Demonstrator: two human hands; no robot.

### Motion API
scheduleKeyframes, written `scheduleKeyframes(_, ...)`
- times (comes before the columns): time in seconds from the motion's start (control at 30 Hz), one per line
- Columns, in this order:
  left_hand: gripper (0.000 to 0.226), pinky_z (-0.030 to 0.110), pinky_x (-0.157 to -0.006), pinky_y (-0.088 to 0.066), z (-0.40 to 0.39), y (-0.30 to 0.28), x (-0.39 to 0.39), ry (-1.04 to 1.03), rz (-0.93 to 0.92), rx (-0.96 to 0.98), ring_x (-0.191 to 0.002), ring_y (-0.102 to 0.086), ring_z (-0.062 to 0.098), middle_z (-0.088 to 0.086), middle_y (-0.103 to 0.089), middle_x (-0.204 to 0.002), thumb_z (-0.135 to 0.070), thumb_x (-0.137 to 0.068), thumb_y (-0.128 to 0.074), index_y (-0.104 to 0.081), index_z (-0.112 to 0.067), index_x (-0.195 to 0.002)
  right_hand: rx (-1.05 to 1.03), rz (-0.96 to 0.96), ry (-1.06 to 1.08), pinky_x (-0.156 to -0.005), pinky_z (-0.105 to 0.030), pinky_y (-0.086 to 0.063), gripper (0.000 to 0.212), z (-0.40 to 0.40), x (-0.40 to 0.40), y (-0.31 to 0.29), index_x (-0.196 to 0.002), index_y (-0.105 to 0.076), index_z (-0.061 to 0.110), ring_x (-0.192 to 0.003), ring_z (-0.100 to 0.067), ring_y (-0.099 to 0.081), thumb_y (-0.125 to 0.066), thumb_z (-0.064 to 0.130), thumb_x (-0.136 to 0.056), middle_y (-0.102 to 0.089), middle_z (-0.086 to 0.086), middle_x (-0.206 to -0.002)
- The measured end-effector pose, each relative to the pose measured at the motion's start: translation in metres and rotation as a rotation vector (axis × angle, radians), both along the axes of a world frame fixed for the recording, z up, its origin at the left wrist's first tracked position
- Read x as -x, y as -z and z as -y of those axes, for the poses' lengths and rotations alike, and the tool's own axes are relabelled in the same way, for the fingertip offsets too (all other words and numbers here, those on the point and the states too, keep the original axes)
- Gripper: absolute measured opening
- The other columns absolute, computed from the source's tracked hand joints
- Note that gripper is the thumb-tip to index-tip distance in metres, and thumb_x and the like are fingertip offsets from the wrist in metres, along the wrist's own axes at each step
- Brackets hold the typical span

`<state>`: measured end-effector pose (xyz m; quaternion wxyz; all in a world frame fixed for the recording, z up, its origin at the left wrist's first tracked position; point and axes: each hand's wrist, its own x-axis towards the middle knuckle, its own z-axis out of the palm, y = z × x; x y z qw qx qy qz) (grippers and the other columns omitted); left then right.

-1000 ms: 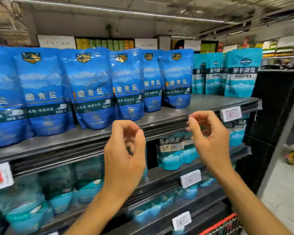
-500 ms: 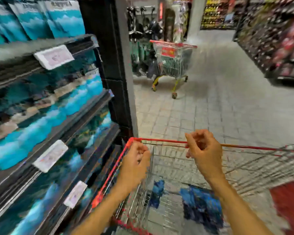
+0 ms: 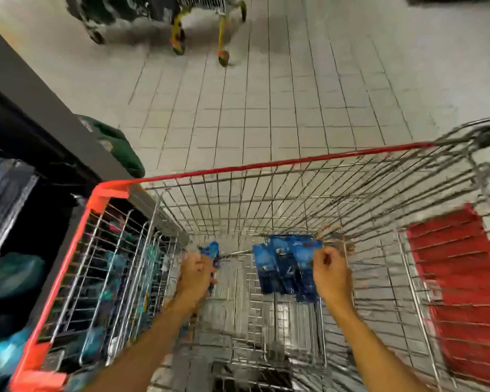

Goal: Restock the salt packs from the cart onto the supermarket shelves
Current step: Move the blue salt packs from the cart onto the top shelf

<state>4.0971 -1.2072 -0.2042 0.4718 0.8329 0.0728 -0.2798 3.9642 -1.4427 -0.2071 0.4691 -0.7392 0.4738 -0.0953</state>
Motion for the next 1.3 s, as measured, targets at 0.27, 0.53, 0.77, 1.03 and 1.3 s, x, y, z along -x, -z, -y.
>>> scheduleKeyframes(0.27,0.017,0.024,-0.046,-0.04,0.002,0.156,-0.035,0.004,-0.137,-0.313,-0.046,-0.052,0.02,0.01,-0.053,-0.062,-0.01,-0.1,-0.044,-0.053,-0.002,-0.088,-0.082,-0.296,-0.092,-0.057,-0.032,-0.031,0.026,-0.015,-0.004,0.166,-0.078,-0.043,0.01,-0.071,-0.025,-0.046,-0.055,0.017,-0.1,-0.044,-0.007,-0.07)
scheduleKeyframes(0.53,0.023,0.021,-0.04,-0.028,-0.016,0.277,-0.055,0.111,-0.02,-0.579,-0.052,-0.043,0.014,0.005,-0.051,-0.069,-0.021,-0.1,-0.053,-0.056,-0.002,-0.089,0.064,-0.679,-0.141,-0.095,-0.051,-0.046,0.058,0.001,-0.019,0.277,-0.129,-0.042,-0.01,-0.118,-0.045,-0.049,-0.055,0.036,-0.097,-0.049,-0.031,-0.129)
scheduleKeyframes(0.77,0.034,0.03,-0.052,-0.037,-0.028,0.347,-0.071,0.127,-0.076,-0.608,-0.062,-0.049,0.025,0.024,-0.062,-0.096,-0.033,-0.098,-0.054,-0.053,0.001,-0.098,0.084,-0.832,-0.112,-0.111,-0.051,-0.036,0.075,0.038,-0.02,0.324,-0.143,-0.033,-0.014,-0.134,-0.045,-0.039,-0.042,0.047,-0.101,-0.039,-0.033,-0.145)
scheduleKeyframes(1.03,0.049,0.034,-0.061,-0.049,-0.033,0.359,-0.07,0.137,-0.057,-0.646,-0.077,-0.057,0.029,0.018,-0.061,-0.097,-0.037,-0.08,-0.079,-0.055,0.0,-0.102,0.227,-0.848,0.065,-0.107,-0.05,-0.035,0.096,0.045,-0.016,0.339,-0.133,-0.044,-0.007,-0.131,-0.043,-0.041,-0.073,0.064,-0.075,-0.048,-0.029,-0.137)
scheduleKeyframes(1.3,0.079,0.047,-0.08,-0.059,-0.024,0.361,-0.068,0.053,-0.087,-0.632,-0.095,-0.066,0.034,0.016,-0.067,-0.108,-0.043,-0.059,-0.09,-0.058,-0.002,-0.119,-0.058,-0.288,0.232,-0.067,-0.023,-0.048,0.059,0.046,-0.005,0.357,-0.112,-0.062,0.011,-0.092,-0.02,-0.064,-0.091,0.029,-0.064,-0.069,-0.004,-0.1)
